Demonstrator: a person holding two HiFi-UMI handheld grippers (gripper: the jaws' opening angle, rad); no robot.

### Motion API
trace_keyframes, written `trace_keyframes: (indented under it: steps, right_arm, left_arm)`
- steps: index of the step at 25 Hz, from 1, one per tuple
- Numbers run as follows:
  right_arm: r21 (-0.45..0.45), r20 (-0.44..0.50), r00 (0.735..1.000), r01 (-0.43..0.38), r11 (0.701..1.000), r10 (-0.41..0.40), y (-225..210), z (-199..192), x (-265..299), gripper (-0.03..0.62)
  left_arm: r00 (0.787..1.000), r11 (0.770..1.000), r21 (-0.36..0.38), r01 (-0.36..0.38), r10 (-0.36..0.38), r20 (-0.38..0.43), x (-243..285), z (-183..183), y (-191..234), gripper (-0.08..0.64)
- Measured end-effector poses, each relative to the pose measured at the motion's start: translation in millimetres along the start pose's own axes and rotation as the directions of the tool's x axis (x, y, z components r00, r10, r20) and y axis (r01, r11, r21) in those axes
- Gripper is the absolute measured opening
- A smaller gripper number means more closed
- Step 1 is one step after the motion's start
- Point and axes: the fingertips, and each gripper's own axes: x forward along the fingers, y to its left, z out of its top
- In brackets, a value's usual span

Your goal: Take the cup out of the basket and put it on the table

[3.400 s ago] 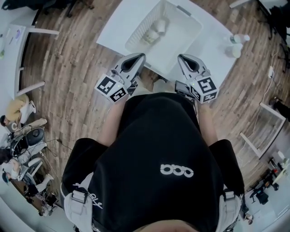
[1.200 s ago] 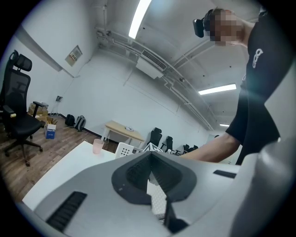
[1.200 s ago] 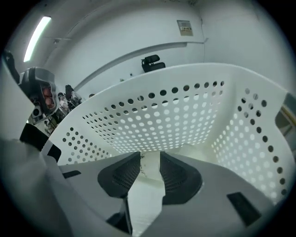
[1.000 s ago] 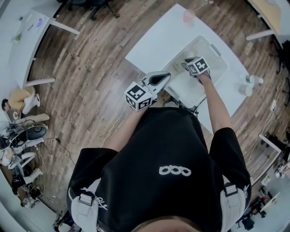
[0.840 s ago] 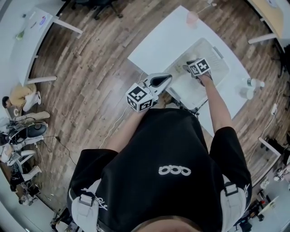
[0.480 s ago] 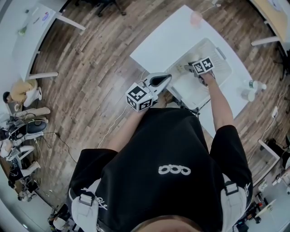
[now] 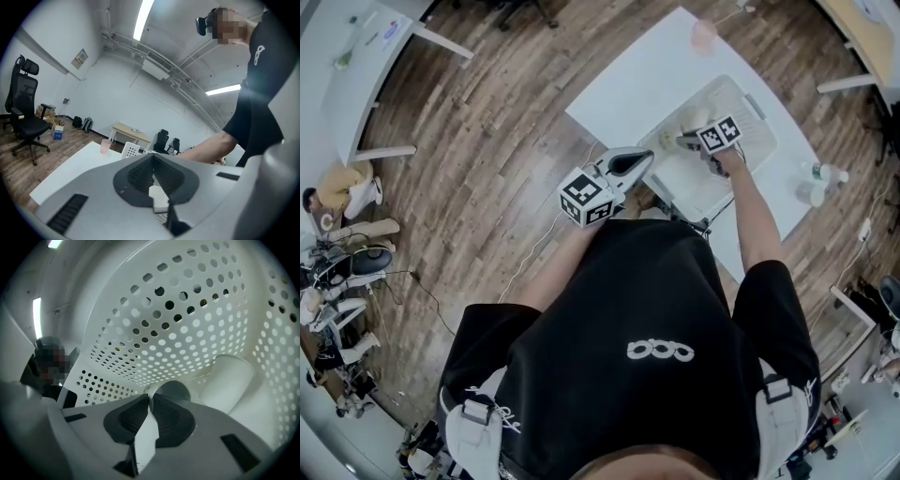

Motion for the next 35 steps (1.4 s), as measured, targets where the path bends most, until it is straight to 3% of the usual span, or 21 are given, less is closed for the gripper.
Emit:
trace_keyframes:
  steps: [5, 10, 15, 21, 25, 29, 32, 35]
  right_arm:
    - [-0.004, 0.000, 0.998, -0.055, 0.998, 0.055, 16, -5, 2, 0.037]
    - [-0.007, 0.012, 0.998, -0.056, 0.998, 0.056, 27, -12, -1, 0.037]
    - [-0.100, 0.075, 0.997, 0.033, 0.994, -0.025, 51, 6, -23, 0.037]
    - [-0.189, 0.187, 0.975, 0.153, 0.970, -0.118, 93, 27, -67, 0.037]
    - [-0.212, 0.360, 0.919, 0.247, 0.945, -0.159, 131, 45, -117, 0.037]
    - [-0.175, 0.546, 0.814, 0.344, 0.923, -0.199, 164, 47, -168, 0.037]
    - [-0.139, 0.622, 0.753, 0.378, 0.915, -0.216, 178, 40, -193, 0.037]
    - [-0.107, 0.655, 0.718, 0.396, 0.912, -0.235, 183, 32, -206, 0.037]
  left_arm:
    - [1.000, 1.000, -0.005, 0.003, -0.003, -0.004, -1, -4, 0, 0.008]
    - [1.000, 1.000, -0.006, 0.019, -0.020, -0.007, -1, -7, -4, 0.008]
    - [0.999, 0.999, 0.004, 0.046, -0.046, -0.014, 2, -5, -3, 0.008]
    - [0.996, 0.995, 0.036, 0.090, -0.089, -0.032, 9, 9, 9, 0.008]
    - [0.992, 0.990, 0.071, 0.120, -0.117, -0.039, 14, 23, 15, 0.008]
    - [0.984, 0.980, 0.102, 0.172, -0.166, -0.062, 28, 33, 18, 0.008]
    - [0.978, 0.973, 0.117, 0.201, -0.192, -0.080, 42, 36, 14, 0.008]
    - [0.969, 0.963, 0.131, 0.237, -0.226, -0.096, 56, 39, 6, 0.008]
